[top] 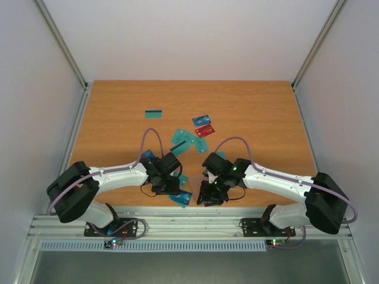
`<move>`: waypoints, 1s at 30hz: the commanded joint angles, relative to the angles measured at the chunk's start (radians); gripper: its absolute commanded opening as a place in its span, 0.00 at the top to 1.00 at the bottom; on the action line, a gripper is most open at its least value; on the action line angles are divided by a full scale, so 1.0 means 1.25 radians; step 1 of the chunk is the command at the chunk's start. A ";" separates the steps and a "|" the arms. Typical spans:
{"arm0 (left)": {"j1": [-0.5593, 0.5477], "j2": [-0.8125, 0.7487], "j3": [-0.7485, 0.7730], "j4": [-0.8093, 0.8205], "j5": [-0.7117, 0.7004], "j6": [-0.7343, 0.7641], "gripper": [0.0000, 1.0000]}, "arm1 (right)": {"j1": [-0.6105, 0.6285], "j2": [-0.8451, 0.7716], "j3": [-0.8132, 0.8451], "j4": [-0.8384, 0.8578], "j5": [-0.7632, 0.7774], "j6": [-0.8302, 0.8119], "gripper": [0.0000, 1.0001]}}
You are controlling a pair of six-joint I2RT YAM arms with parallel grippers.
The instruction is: Put the credit cards into the card holder
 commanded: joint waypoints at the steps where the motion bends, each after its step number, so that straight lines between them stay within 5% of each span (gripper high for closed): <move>1: -0.021 -0.017 -0.023 -0.046 0.006 -0.052 0.54 | 0.047 -0.035 -0.029 0.045 0.037 0.113 0.64; 16: -0.022 -0.169 -0.029 -0.103 -0.041 -0.023 0.54 | 0.152 -0.054 -0.087 0.161 0.199 0.286 0.58; 30: -0.016 -0.018 0.092 -0.130 -0.048 0.164 0.44 | 0.305 0.070 -0.079 0.307 0.347 0.467 0.55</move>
